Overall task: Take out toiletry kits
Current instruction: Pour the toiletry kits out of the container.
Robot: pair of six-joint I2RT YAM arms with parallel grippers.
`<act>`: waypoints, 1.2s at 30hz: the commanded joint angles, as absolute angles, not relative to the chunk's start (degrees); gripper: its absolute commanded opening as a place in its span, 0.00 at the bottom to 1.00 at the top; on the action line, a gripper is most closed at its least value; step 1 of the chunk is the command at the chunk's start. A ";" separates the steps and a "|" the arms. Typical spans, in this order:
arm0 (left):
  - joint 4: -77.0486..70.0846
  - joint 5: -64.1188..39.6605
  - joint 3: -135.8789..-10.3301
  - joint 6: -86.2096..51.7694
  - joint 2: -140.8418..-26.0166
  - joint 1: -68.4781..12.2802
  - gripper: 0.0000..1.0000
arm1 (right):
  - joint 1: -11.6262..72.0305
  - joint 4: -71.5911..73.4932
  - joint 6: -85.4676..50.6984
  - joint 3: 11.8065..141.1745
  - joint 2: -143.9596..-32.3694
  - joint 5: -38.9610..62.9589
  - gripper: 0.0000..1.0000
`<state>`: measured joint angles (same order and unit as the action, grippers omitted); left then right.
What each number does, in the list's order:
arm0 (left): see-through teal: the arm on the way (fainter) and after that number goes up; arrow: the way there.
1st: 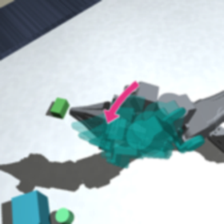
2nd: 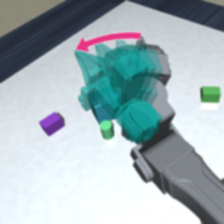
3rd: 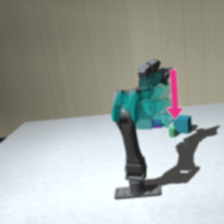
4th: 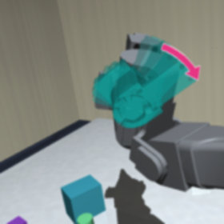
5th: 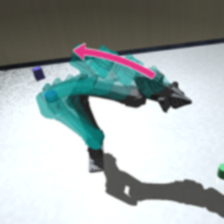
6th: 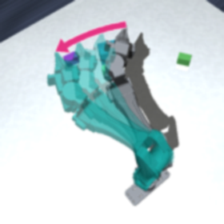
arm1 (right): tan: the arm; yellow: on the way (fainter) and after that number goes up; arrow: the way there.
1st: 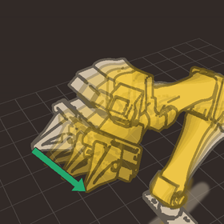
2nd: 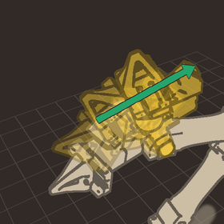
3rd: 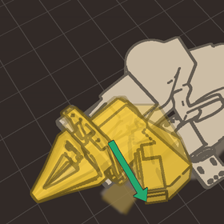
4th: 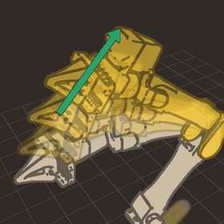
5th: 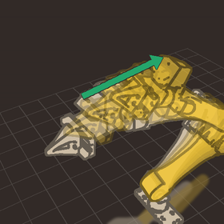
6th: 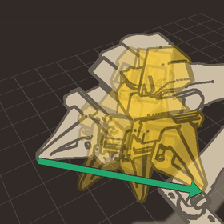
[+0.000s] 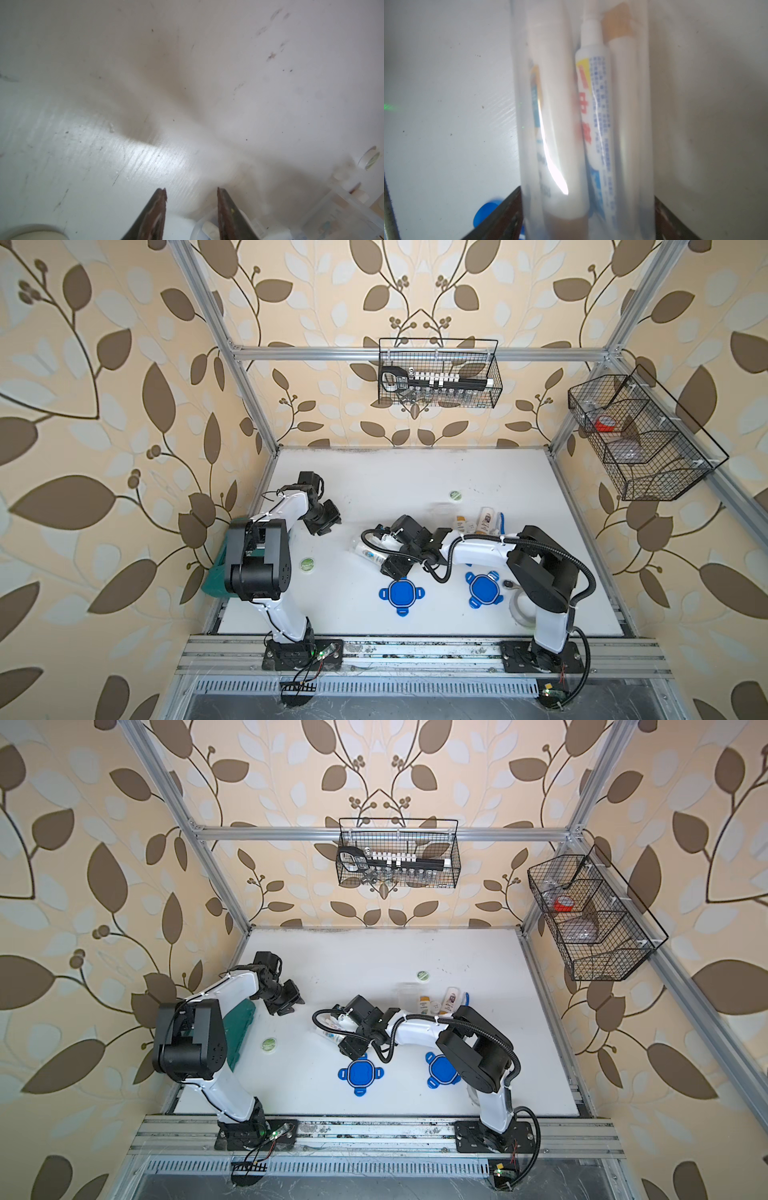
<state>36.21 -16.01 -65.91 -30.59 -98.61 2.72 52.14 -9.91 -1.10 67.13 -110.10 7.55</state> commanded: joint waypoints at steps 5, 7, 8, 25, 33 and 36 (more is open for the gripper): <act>39.55 -14.36 -68.00 -28.89 -95.26 3.40 0.44 | 53.74 -9.17 -2.44 69.00 -111.45 6.22 0.81; 40.25 -13.22 -67.55 -27.93 -95.06 3.35 0.44 | 54.39 -10.44 -2.54 70.75 -112.74 4.39 0.80; 40.18 -12.81 -66.92 -27.56 -94.96 3.36 0.44 | 54.87 -11.23 -2.70 71.56 -113.31 2.98 0.78; 39.33 -14.07 -67.48 -27.66 -99.13 3.42 0.43 | 59.92 -17.98 -5.52 75.89 -111.62 -4.58 0.67; 39.22 -15.16 -67.91 -27.95 -100.82 3.36 0.43 | 63.31 -24.81 -10.03 81.60 -113.50 -5.42 0.64; 39.02 -15.65 -67.83 -28.03 -101.00 3.38 0.43 | 64.11 -27.58 -11.77 84.43 -114.86 -4.78 0.63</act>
<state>38.35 -14.72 -66.57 -28.47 -101.06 2.72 63.59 -25.12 -9.10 80.86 -113.82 -4.47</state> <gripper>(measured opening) 0.426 0.655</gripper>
